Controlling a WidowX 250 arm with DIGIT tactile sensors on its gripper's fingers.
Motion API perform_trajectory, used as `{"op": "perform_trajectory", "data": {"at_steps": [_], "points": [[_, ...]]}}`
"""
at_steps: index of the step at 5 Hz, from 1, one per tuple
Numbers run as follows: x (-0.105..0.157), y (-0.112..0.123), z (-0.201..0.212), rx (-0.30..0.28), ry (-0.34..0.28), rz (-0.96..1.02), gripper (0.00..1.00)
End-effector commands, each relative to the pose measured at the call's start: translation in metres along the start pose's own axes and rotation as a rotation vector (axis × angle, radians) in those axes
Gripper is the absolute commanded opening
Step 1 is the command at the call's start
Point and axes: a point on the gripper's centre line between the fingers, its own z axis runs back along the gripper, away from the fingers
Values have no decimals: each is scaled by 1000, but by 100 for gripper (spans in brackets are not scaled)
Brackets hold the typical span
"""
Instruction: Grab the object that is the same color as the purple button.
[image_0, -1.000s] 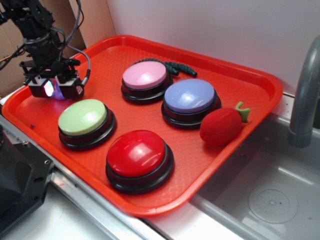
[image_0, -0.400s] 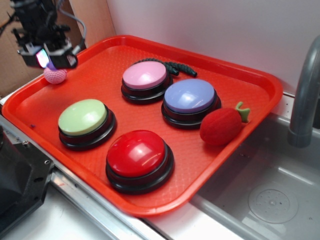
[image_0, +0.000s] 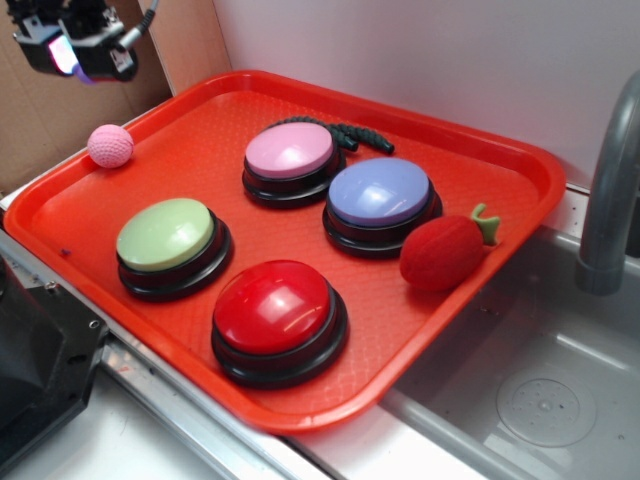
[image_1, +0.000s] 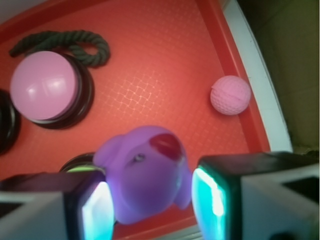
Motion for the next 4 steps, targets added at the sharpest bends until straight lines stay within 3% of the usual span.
{"op": "perform_trajectory", "data": {"at_steps": [1, 4], "points": [[-4, -16, 43, -15, -39, -108, 0], [-6, -14, 63, 22, -59, -76, 0]]}}
